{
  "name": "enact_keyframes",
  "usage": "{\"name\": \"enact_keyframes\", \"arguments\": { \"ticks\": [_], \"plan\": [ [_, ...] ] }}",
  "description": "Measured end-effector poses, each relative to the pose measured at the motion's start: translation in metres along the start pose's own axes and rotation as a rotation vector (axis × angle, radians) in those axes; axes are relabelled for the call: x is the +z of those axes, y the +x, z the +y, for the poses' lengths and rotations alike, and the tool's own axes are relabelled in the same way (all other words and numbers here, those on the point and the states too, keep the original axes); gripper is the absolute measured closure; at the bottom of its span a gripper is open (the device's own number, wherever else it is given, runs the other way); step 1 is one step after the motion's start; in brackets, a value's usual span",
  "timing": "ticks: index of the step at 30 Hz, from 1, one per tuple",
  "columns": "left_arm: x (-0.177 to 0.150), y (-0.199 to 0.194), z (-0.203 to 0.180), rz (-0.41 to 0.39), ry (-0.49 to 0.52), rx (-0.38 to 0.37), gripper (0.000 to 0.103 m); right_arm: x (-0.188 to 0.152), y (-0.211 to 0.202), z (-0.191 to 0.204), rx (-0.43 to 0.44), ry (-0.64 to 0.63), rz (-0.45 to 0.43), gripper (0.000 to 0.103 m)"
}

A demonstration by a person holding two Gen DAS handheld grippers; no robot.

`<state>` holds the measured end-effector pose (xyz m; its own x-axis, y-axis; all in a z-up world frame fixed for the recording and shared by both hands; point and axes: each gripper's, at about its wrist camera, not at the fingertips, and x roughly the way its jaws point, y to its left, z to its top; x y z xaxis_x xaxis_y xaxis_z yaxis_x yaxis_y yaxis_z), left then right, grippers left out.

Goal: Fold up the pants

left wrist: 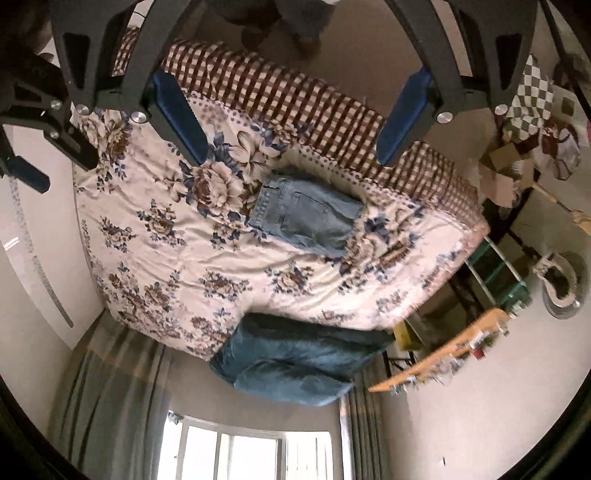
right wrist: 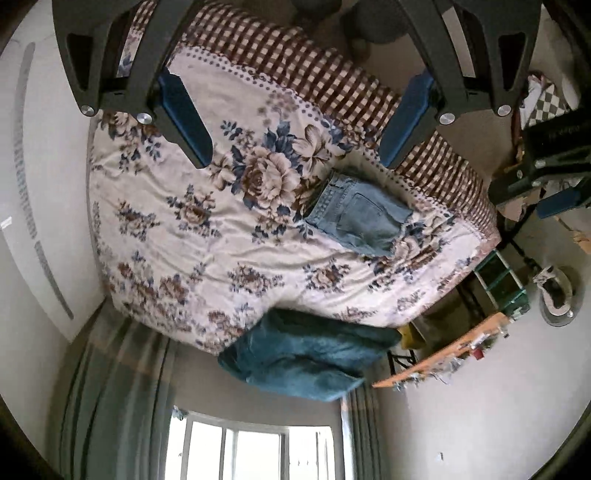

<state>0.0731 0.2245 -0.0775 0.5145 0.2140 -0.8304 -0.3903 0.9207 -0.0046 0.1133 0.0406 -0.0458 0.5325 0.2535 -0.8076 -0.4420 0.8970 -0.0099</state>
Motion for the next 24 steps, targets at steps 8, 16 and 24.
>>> {"name": "enact_keyframes", "arguments": {
  "ticks": [8,16,24],
  "plan": [
    [-0.012,-0.069,0.004,-0.055,-0.024,0.021,0.009,-0.010,-0.093,0.000,0.018,0.028,-0.082,0.009],
    [-0.025,-0.127,0.017,-0.126,-0.053,0.040,0.009,-0.017,-0.167,0.017,0.033,-0.004,-0.130,0.009],
    [-0.040,-0.152,0.030,-0.146,-0.053,0.032,0.009,-0.024,-0.206,0.040,0.034,-0.030,-0.151,0.009]
  ]
}}
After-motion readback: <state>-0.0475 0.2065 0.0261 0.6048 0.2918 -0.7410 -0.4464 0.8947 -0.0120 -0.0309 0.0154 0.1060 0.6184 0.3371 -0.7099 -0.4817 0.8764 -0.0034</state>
